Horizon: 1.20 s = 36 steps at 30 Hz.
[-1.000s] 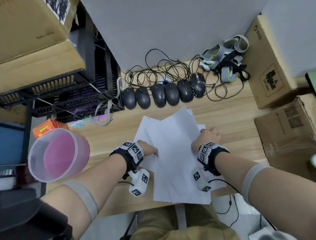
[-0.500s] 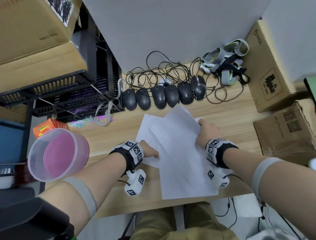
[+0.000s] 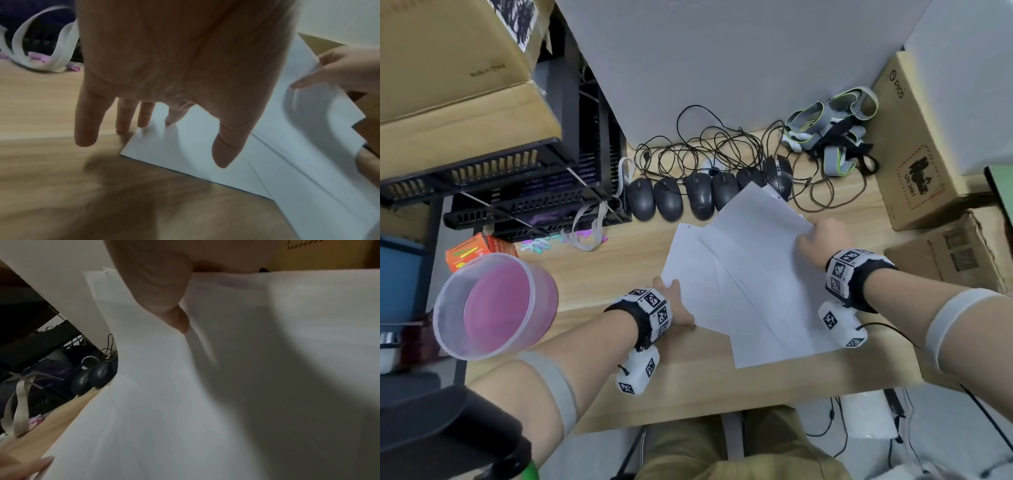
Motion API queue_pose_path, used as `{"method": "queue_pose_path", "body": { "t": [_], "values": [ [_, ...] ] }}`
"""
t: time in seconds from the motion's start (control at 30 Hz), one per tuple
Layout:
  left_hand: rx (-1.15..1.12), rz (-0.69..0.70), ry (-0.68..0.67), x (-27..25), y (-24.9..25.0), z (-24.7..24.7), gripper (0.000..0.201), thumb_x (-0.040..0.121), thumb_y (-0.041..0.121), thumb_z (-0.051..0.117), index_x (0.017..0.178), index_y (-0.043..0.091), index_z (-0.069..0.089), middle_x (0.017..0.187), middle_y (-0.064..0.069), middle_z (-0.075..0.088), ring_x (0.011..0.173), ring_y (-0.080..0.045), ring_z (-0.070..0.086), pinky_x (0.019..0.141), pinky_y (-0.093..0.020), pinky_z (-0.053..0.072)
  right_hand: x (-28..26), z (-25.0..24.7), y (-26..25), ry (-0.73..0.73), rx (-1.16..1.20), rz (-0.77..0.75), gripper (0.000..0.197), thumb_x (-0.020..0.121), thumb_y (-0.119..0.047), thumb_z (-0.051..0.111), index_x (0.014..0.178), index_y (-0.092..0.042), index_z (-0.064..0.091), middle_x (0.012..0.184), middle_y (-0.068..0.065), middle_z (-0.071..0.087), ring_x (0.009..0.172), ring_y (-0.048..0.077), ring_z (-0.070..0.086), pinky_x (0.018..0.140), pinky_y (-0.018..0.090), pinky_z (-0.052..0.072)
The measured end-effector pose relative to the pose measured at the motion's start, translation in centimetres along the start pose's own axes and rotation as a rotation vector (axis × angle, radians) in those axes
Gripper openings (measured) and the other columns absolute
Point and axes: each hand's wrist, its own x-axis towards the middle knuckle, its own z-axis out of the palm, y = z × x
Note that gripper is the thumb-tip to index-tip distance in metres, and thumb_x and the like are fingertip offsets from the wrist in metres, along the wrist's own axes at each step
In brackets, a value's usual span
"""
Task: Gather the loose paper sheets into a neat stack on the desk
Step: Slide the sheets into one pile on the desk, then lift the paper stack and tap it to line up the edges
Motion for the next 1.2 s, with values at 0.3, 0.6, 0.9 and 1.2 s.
{"method": "queue_pose_path", "body": {
  "t": [0.3, 0.6, 0.9, 1.2],
  "values": [
    [0.215, 0.245, 0.062, 0.7, -2.3, -0.4, 0.07, 0.058, 0.064, 0.064, 0.108, 0.025, 0.033, 0.127, -0.007, 0.037, 0.128, -0.028, 0.031, 0.092, -0.052, 0.051, 0.9, -0.4, -0.9, -0.2, 0.082, -0.198, 0.032, 0.078, -0.003, 0.061, 0.107, -0.015, 0.068, 0.087, 0.006, 0.068, 0.08, 0.027, 0.063, 0.071, 0.031, 0.048],
    [0.368, 0.367, 0.213, 1.5, -3.1, -0.7, 0.096, 0.072, 0.063, 0.062, 0.154, 0.033, 0.022, 0.159, -0.009, 0.015, 0.146, -0.034, 0.014, 0.115, -0.057, 0.028, 0.4, 7.2, -2.2, -0.217, -0.07, -0.121, 0.029, 0.076, -0.015, 0.06, 0.104, -0.013, 0.067, 0.121, 0.014, 0.05, 0.11, 0.035, 0.05, 0.095, 0.036, 0.045],
    [0.053, 0.242, 0.2, 1.7, -2.1, -0.7, 0.087, 0.072, 0.056, 0.066, 0.148, 0.031, 0.031, 0.149, -0.008, 0.025, 0.135, -0.033, 0.028, 0.1, -0.048, 0.044, -0.3, 7.5, -3.1, -0.309, 0.1, -0.091, 0.045, 0.079, -0.004, 0.058, 0.122, -0.015, 0.055, 0.101, 0.002, 0.058, 0.092, 0.027, 0.057, 0.079, 0.029, 0.043],
    [-1.031, -0.049, 0.209, 0.2, -2.6, -4.4, 0.102, 0.059, 0.046, 0.088, 0.137, 0.003, 0.039, 0.122, -0.012, 0.063, 0.112, -0.027, 0.062, 0.094, -0.038, 0.05, -0.9, 1.2, -4.3, -0.267, 0.416, -0.088, 0.032, 0.08, -0.012, 0.073, 0.109, -0.016, 0.061, 0.1, 0.005, 0.068, 0.093, 0.026, 0.067, 0.078, 0.031, 0.05]
  ]
}}
